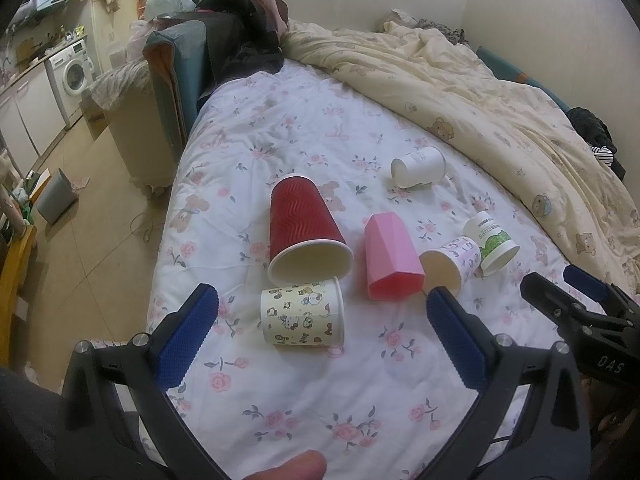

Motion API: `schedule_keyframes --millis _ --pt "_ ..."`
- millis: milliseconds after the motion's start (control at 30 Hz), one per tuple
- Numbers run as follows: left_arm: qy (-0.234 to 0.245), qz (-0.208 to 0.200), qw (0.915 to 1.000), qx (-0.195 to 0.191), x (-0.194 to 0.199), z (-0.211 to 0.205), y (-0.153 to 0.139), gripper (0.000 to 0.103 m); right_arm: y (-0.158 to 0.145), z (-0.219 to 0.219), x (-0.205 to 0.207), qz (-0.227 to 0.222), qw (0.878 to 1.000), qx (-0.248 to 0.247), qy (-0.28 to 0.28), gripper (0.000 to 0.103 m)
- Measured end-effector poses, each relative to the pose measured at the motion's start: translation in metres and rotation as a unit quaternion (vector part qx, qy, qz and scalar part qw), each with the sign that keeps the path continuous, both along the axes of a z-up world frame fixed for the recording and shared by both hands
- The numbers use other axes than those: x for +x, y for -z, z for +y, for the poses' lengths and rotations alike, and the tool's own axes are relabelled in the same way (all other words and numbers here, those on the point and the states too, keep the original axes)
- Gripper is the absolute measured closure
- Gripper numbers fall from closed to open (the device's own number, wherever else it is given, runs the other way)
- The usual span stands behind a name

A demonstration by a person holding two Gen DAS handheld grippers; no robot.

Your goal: Flip cup upside down

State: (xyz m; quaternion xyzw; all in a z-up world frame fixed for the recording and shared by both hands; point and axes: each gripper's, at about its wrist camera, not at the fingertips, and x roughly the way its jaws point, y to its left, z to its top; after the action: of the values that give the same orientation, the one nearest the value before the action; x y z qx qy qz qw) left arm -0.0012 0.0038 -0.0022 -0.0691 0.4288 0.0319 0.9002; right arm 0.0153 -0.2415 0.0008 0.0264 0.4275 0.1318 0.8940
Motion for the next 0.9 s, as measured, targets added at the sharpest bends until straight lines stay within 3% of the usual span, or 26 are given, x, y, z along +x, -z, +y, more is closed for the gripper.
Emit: schedule_keyframes --millis 700,900 --pt "0.001 -0.001 1.0 0.005 -0.0021 -0.0015 0.0021 0.0 0.0015 -0.0008 0.0006 0.001 1.0 -0.001 0.001 0.0" --pt "-0.002 0.018 0.9998 0.009 0.0004 -0.0014 -0.0009 0.0 0.0021 -0.0023 0.0019 0.006 1.0 -0.001 0.006 0.0"
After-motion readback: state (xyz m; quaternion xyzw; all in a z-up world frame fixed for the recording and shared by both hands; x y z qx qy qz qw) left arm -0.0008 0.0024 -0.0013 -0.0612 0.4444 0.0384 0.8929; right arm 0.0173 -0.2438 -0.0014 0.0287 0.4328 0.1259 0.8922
